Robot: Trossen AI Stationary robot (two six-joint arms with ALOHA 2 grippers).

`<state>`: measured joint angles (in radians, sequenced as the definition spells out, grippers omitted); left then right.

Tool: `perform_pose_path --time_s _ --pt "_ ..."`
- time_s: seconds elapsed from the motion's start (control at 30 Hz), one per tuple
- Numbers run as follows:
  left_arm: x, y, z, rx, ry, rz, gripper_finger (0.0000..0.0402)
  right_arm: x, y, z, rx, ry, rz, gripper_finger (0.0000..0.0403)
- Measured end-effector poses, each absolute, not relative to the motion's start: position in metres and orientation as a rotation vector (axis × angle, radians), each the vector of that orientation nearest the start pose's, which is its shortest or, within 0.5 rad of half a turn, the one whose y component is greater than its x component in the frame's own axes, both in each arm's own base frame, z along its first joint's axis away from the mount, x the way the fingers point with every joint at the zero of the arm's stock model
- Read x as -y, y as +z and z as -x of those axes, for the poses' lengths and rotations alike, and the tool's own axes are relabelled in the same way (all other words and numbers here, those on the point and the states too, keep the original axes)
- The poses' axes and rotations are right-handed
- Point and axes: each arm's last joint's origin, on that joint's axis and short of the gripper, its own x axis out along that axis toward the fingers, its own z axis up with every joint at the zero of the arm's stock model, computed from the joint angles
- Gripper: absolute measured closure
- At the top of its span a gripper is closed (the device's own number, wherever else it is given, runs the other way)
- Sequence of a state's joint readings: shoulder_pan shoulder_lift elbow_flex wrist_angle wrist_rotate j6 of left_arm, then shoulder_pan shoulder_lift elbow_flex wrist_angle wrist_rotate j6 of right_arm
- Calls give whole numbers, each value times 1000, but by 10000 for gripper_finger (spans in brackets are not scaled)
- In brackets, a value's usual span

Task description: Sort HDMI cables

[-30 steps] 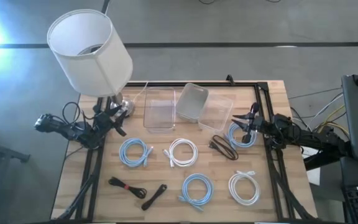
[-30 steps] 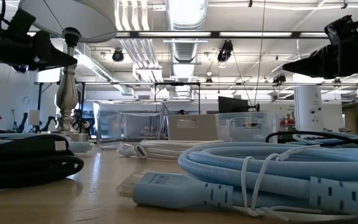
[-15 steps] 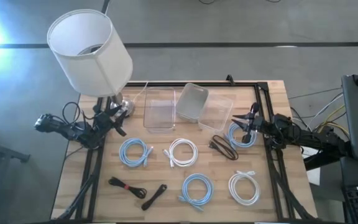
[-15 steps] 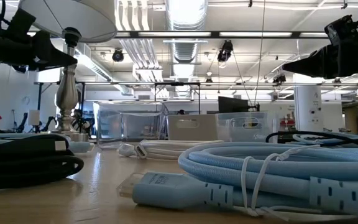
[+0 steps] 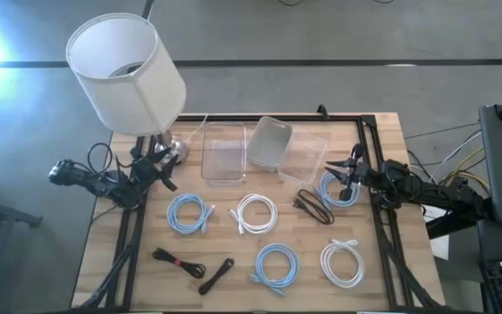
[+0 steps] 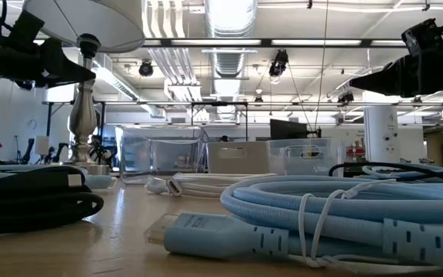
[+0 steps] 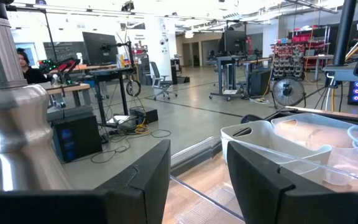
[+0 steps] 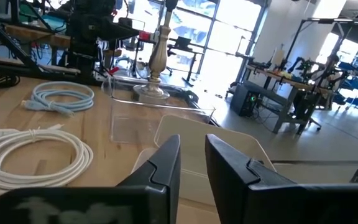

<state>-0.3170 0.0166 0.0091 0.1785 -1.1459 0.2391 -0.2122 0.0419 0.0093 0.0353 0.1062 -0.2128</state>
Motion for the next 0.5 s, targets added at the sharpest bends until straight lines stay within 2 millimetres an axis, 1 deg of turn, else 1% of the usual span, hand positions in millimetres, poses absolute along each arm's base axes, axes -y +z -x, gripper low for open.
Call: perform_pose_path --time_s 0.5 --pt "0 180 -84 32 837 -107 239 24 167 -97 -32 -318 211 318"
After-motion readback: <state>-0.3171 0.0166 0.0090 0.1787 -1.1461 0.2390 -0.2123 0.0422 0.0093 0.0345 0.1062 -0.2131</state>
